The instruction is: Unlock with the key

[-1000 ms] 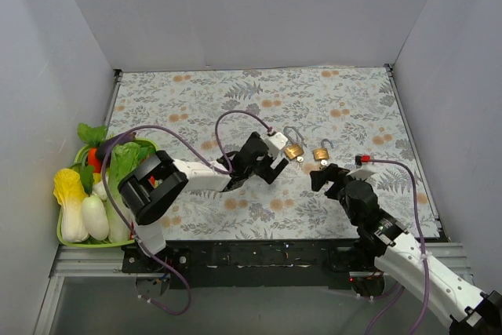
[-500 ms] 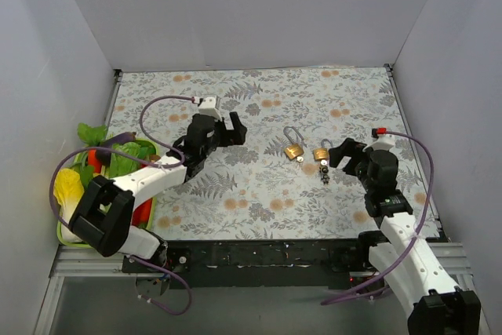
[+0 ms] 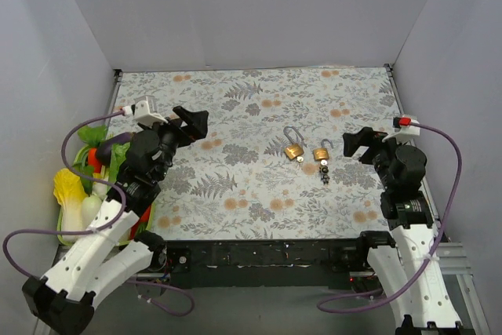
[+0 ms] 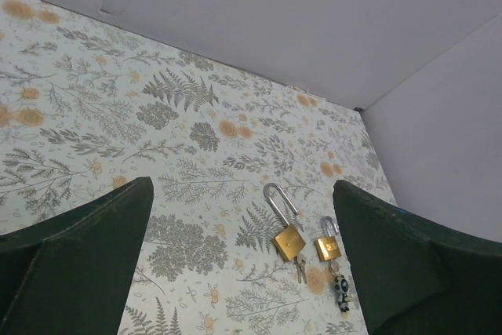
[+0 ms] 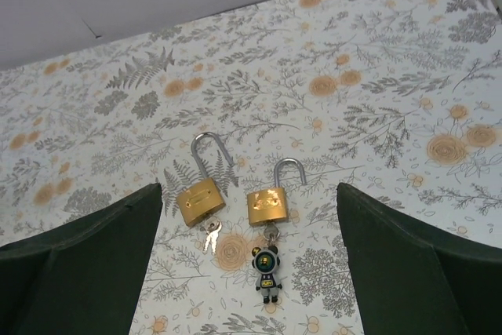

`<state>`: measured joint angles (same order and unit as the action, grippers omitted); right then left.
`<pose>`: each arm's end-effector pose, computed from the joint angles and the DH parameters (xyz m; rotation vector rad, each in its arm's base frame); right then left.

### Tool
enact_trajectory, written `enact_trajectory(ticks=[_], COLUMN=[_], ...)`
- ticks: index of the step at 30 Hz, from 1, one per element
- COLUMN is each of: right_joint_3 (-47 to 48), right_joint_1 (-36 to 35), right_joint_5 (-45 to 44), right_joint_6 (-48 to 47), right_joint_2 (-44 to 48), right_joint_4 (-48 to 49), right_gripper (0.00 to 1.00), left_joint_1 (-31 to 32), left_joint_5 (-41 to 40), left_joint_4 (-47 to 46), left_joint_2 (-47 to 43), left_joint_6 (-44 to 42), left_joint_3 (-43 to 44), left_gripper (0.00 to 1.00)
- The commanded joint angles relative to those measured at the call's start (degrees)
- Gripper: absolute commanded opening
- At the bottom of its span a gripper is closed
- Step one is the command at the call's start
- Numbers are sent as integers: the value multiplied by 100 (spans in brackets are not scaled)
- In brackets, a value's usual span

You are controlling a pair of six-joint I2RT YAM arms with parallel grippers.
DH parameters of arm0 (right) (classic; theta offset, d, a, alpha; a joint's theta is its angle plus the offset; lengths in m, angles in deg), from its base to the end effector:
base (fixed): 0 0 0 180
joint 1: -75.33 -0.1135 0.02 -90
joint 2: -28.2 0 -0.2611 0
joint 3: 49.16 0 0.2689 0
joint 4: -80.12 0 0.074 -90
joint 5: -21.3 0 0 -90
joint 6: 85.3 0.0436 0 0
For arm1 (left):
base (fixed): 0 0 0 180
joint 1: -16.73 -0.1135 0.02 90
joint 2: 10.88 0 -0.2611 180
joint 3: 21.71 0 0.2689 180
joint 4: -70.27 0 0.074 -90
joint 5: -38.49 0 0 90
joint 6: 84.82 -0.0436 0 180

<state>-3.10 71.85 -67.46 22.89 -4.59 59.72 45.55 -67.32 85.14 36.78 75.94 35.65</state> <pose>0.1785 0.0118 0.3020 0.2020 1.6922 0.3009 0.2026 -0.0979 0.3414 -0.8392 1.5650 -1.0712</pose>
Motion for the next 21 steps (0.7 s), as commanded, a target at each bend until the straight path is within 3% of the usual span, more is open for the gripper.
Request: enact_trajectory(ticks=[1, 8, 21], right_joint_3=[252, 14, 14], right_joint_1=[23, 23, 15], right_joint_5=[-88, -255, -255], right_joint_6=[-281, -387, -405], right_joint_2=[493, 942, 959], right_joint_4=[-190, -110, -154], right_gripper=[98, 98, 98], left_joint_1=[-8, -8, -8], left_joint_5=[-438, -783, -748], left_joint_4=[909, 1533, 1701], left_joint_2=[-696, -1206, -1250], left_joint_6=[-142, -308, -335], left_joint_3=[150, 238, 343], left_gripper=[98, 98, 98])
